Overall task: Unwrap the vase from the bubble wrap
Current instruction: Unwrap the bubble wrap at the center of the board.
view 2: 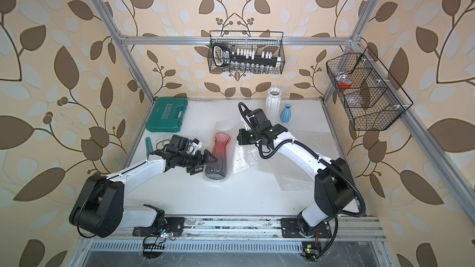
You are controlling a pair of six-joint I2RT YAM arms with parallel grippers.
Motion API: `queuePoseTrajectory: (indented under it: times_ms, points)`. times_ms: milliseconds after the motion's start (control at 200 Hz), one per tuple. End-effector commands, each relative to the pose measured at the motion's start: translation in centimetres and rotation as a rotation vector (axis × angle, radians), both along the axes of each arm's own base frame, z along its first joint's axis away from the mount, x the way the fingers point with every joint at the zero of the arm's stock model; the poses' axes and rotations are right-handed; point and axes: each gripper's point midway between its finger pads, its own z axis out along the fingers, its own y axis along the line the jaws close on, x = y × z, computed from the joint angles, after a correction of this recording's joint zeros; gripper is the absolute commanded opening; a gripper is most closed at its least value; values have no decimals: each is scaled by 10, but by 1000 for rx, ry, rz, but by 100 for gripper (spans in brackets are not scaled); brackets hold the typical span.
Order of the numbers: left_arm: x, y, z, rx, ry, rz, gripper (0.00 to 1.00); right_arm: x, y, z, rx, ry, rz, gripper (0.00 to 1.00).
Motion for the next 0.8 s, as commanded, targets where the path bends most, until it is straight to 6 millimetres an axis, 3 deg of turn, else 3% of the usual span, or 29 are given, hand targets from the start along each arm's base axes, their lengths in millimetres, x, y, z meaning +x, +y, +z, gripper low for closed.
queuePoseTrajectory:
  times_ms: [0,295,795]
  points:
    - [4,-2,12,2,-41,-15,99,7,-1,35,13,-95,-9,0]
    - [7,19,16,144,-87,28,99,7,-5,48,12,-125,-24,0]
    - [4,1,19,15,-59,-10,99,7,-10,61,8,-153,-40,0]
